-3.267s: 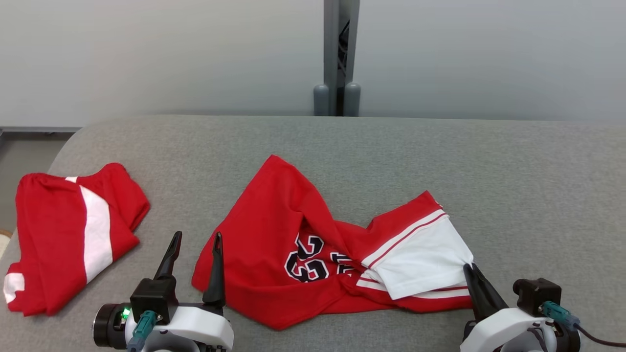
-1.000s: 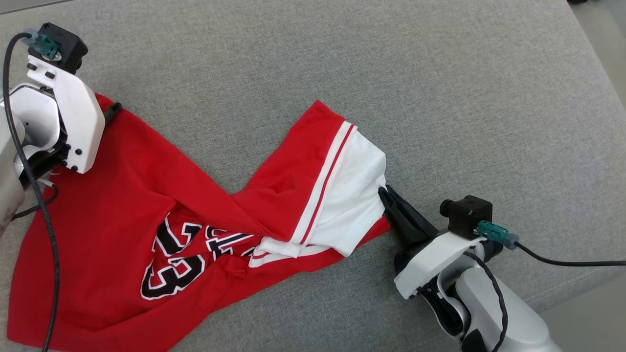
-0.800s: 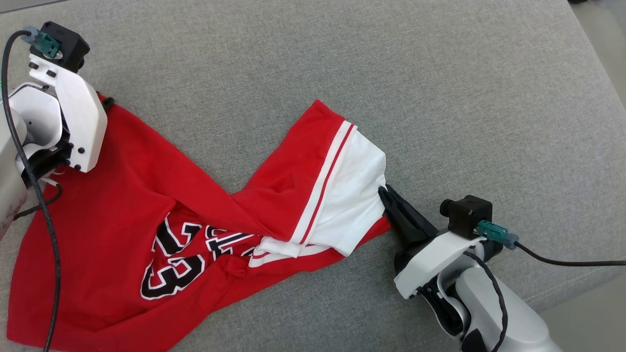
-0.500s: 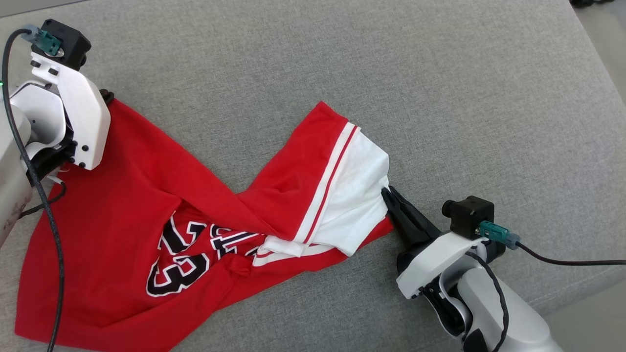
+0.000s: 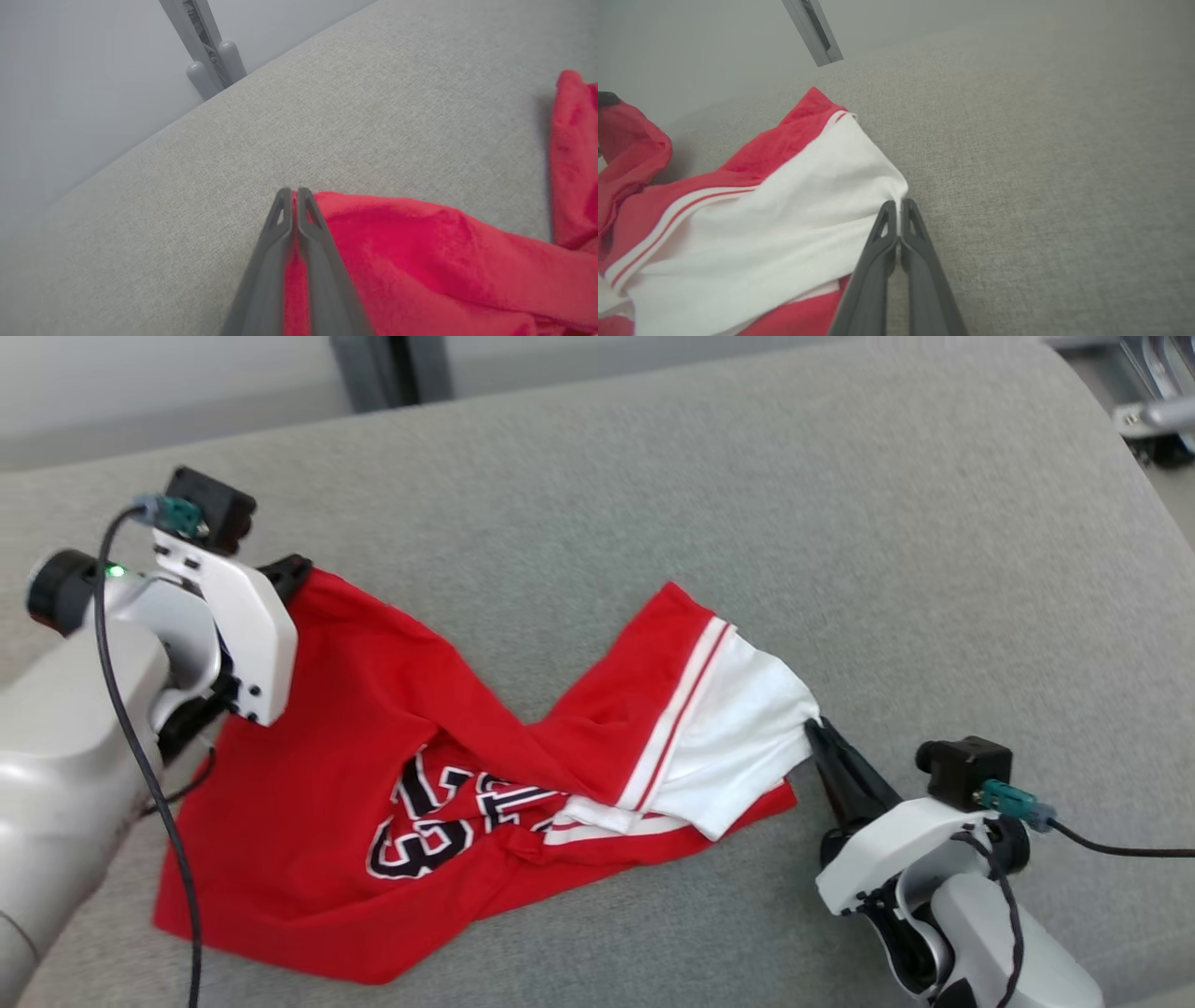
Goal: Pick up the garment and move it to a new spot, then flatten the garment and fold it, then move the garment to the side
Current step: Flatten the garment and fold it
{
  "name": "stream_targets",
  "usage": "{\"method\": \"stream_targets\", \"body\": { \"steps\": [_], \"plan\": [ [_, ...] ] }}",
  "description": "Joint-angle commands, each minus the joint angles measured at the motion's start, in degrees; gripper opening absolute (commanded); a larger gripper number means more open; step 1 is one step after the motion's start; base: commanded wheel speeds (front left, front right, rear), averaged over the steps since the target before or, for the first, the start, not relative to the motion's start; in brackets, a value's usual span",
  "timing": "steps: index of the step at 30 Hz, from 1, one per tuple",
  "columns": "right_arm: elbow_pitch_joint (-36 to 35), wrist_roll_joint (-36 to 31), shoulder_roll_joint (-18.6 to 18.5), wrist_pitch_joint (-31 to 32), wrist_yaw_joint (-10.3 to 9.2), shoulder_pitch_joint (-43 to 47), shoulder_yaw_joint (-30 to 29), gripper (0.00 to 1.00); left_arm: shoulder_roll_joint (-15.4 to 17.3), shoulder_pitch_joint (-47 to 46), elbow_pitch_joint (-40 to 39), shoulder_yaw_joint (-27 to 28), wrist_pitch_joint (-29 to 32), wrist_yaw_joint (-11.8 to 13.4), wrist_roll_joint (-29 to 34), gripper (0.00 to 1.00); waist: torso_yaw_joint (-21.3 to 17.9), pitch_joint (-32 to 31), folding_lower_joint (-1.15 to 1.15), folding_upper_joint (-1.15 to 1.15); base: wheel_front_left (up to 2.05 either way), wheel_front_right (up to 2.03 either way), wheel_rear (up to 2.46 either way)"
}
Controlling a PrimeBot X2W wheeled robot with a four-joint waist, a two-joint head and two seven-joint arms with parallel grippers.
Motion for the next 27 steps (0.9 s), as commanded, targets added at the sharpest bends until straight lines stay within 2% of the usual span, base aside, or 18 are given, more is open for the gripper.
{"method": "stream_targets", "body": {
  "steps": [1, 7, 12, 17, 23, 27],
  "plan": [
    [-0.2, 0.6, -0.6, -0.1, -0.09, 0.6, -0.4, 0.0, 0.0, 0.7, 0.5, 0.0, -0.9, 0.0, 0.0, 0.0, 3.2, -3.4, 0.0, 0.0, 0.0, 0.0, 0.0],
    [-1.1, 6.9, -3.1, 0.2, -0.07, 1.3, -0.5, 0.0, -3.3, 4.6, 3.2, 0.1, -9.0, 0.0, -0.9, 0.0, 8.1, -10.2, 0.0, 0.0, 0.0, 0.0, 0.0],
    [-3.6, 19.5, -5.3, 7.4, -0.07, 0.7, -0.6, 0.0, -5.9, 7.7, 6.7, 0.4, -12.8, 0.0, -2.5, 0.0, 11.6, -15.7, 0.0, 0.0, 0.0, 0.0, 0.0],
    [-7.2, 27.7, -8.5, 12.5, -0.07, -2.7, -1.1, 0.0, -8.3, 8.2, 9.4, 1.3, -16.9, 0.0, -3.7, 0.0, 13.8, -18.5, 0.0, 0.0, 0.0, 0.0, 0.0],
    [-6.7, 32.7, -10.5, 16.5, -0.07, -9.6, -2.8, 0.0, -9.9, 5.6, 12.1, 4.6, -19.7, 0.2, -4.1, 0.0, 15.3, -20.7, 0.0, 0.0, 0.0, 0.0, 0.0],
    [-4.8, 34.1, -11.0, 17.7, -0.07, -15.2, -3.9, 0.0, -10.0, 2.6, 10.7, 10.2, -20.0, 2.0, -2.6, 0.0, 16.0, -21.6, 0.0, 0.0, 0.0, 0.0, 0.0]
  ]
}}
